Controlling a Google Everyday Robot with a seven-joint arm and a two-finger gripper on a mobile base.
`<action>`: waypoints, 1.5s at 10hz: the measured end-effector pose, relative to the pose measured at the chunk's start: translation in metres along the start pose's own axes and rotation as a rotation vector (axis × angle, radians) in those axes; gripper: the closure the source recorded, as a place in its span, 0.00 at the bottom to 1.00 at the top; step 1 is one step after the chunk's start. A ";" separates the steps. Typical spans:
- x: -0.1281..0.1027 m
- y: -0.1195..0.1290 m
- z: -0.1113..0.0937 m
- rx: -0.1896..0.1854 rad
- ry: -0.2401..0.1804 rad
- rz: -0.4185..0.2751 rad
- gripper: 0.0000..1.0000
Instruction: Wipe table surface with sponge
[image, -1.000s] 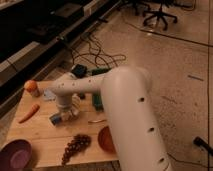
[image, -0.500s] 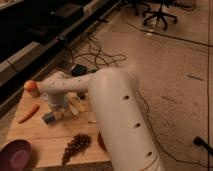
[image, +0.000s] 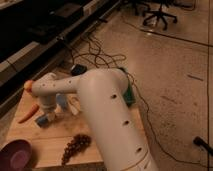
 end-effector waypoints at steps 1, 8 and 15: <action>-0.008 -0.002 0.003 -0.004 0.000 -0.019 1.00; -0.034 0.050 0.010 -0.021 -0.050 -0.080 1.00; -0.016 0.107 -0.008 -0.039 -0.004 -0.035 1.00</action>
